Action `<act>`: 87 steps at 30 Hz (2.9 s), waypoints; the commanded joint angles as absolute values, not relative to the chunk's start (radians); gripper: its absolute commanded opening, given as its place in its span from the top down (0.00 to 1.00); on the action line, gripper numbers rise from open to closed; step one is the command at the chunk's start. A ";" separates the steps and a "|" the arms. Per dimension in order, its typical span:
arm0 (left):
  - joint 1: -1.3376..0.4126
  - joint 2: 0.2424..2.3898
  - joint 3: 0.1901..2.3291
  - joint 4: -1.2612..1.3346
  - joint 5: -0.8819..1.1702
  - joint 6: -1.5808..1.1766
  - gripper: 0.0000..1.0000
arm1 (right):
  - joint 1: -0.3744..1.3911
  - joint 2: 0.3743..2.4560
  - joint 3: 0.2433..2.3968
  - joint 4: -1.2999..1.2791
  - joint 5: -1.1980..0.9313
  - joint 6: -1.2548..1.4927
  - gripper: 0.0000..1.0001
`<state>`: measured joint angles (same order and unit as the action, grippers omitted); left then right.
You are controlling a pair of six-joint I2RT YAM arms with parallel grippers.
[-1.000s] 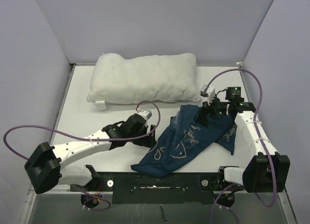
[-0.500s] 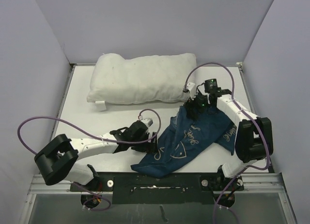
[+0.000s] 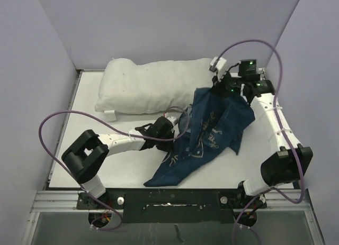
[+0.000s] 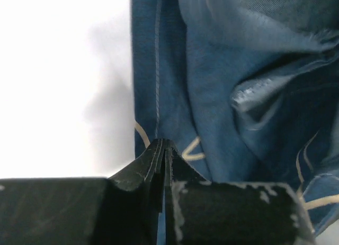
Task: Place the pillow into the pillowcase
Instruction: Adjust the pillowcase at the center of the board.
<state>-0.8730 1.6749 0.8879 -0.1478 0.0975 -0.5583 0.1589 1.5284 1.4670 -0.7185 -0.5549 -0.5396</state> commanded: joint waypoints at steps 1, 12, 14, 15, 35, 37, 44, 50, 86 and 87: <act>-0.791 1.573 1.050 -0.258 0.004 -0.403 1.00 | 0.087 1.404 1.700 -0.660 -0.697 -0.444 1.00; -0.743 1.163 0.898 -0.243 -0.058 -0.356 1.00 | -0.077 1.238 1.359 -0.605 -0.713 -0.514 0.94; -0.742 1.166 0.866 -0.251 -0.043 -0.374 1.00 | -0.077 1.233 1.260 -0.595 -0.662 -0.541 0.84; -0.742 1.169 0.853 -0.255 -0.036 -0.384 0.92 | -0.079 1.231 1.226 -0.599 -0.627 -0.552 0.79; -0.538 1.522 0.926 0.253 0.423 -0.373 0.18 | -0.083 1.235 1.260 -0.780 -0.838 -0.657 0.01; -0.547 1.588 0.992 0.261 0.427 -0.327 0.18 | -0.025 1.270 1.276 -0.791 -0.786 -0.651 0.01; -0.605 1.807 1.224 0.144 0.397 -0.126 0.17 | 0.042 1.323 1.254 -0.768 -0.663 -0.623 0.01; -0.695 1.989 1.437 -0.013 0.219 0.025 0.16 | 0.037 1.283 1.220 -0.788 -0.625 -0.625 0.00; -0.610 1.075 1.168 -0.131 0.352 -0.335 1.00 | -0.172 1.179 1.592 -0.664 -0.636 -0.392 1.00; -0.634 1.082 1.197 -0.142 0.368 -0.336 1.00 | -0.173 1.186 1.631 -0.674 -0.628 -0.389 1.00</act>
<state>-0.6254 1.1385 1.1172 -0.1219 0.3088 -0.2981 -0.1341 1.1812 1.4796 -0.7578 -0.7280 -0.4278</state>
